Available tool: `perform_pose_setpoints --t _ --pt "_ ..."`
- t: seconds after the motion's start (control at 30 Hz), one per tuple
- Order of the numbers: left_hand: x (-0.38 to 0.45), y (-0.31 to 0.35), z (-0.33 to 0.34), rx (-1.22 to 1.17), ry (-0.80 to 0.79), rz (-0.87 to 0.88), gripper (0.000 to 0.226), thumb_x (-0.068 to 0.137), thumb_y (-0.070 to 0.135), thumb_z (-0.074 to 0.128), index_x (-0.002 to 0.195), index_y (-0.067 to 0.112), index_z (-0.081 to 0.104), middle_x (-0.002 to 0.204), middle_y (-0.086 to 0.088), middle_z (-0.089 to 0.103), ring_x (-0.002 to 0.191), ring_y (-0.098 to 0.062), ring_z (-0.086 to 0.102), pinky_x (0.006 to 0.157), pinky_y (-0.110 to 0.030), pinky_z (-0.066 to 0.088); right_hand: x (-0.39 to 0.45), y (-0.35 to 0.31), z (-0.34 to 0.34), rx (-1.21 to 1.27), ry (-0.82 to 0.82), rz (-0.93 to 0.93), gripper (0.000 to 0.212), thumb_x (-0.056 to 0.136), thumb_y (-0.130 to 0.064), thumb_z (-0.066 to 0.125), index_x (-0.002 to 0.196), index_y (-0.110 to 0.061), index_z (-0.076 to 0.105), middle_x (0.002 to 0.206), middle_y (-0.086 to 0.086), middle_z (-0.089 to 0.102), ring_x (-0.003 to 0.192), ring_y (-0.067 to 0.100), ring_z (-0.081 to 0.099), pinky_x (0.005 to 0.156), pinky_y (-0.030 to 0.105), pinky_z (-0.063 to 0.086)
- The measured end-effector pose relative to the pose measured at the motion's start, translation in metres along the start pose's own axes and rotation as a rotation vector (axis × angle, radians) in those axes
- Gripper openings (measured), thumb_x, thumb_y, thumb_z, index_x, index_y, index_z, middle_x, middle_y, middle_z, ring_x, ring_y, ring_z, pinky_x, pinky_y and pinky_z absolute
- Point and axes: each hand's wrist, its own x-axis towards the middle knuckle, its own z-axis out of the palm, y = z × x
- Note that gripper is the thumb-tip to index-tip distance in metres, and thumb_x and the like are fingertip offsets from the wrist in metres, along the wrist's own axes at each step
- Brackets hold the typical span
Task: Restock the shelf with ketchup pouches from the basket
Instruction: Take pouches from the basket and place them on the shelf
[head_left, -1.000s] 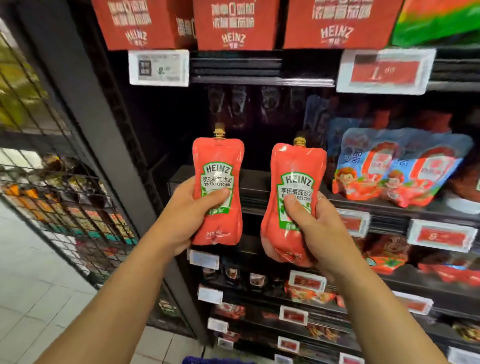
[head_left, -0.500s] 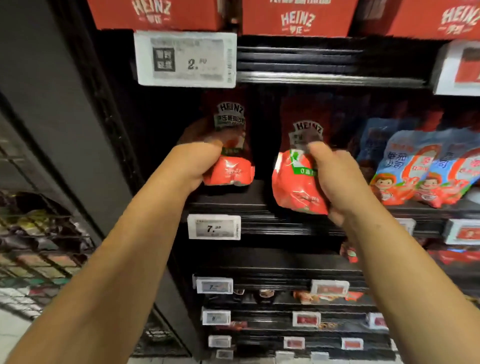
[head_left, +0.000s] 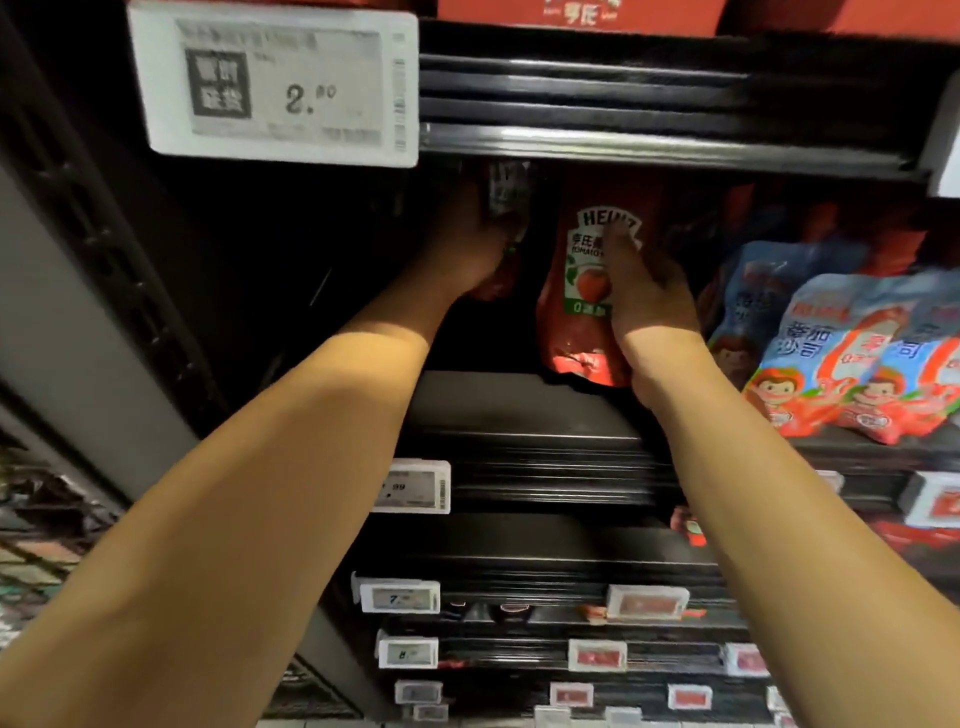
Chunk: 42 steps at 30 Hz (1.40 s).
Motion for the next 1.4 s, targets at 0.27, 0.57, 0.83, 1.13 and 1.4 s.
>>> perform_pose_setpoints --t 0.27,0.57,0.83,1.13,1.4 --pt "0.001 -0.034 0.004 -0.097 -0.064 -0.003 0.069 0.081 0.007 0.081 0.142 0.009 0.048 0.131 -0.006 0.065 0.121 -0.019 0.062 0.106 -0.044 0.049 0.009 0.008 0.006 -0.134 0.020 -0.136 0.017 0.096 -0.046 0.061 0.089 -0.032 0.067 0.086 -0.012 0.077 0.081 0.008 0.075 0.068 0.027 0.060" --pt "0.004 -0.036 -0.004 0.049 0.042 -0.049 0.055 0.080 0.033 0.083 0.130 0.024 0.062 0.119 0.009 0.070 0.106 -0.006 0.064 0.082 -0.018 0.050 0.046 -0.018 0.031 -0.698 -0.169 -0.186 0.040 0.100 -0.046 0.053 0.135 -0.026 0.054 0.117 -0.006 0.067 0.104 0.016 0.065 0.094 0.042 0.055" --pt "0.010 -0.045 0.002 0.108 0.062 -0.054 0.079 0.079 0.030 0.084 0.147 0.029 0.044 0.140 0.001 0.059 0.130 -0.019 0.054 0.108 -0.032 0.043 0.113 0.014 0.066 -0.335 0.107 -0.080 0.056 0.107 -0.023 0.039 0.155 0.002 0.021 0.159 0.018 0.030 0.145 0.030 0.032 0.120 0.034 0.022" --pt "0.015 -0.050 0.003 0.153 0.067 -0.094 0.077 0.076 0.019 0.086 0.143 0.029 0.048 0.137 0.002 0.060 0.128 -0.019 0.055 0.104 -0.031 0.042 0.121 0.043 0.055 -0.249 0.155 -0.298 0.045 0.104 -0.007 0.041 0.148 -0.003 0.037 0.132 0.010 0.056 0.111 0.005 0.047 0.062 -0.011 0.028" --pt "0.015 -0.051 0.003 0.159 0.095 -0.079 0.071 0.081 0.018 0.081 0.143 0.029 0.048 0.136 0.005 0.062 0.126 -0.012 0.055 0.101 -0.023 0.037 0.122 0.034 0.048 -0.125 0.201 -0.199 0.043 0.096 0.002 0.045 0.139 0.003 0.042 0.104 0.011 0.062 0.067 0.002 0.059 0.055 0.011 0.050"
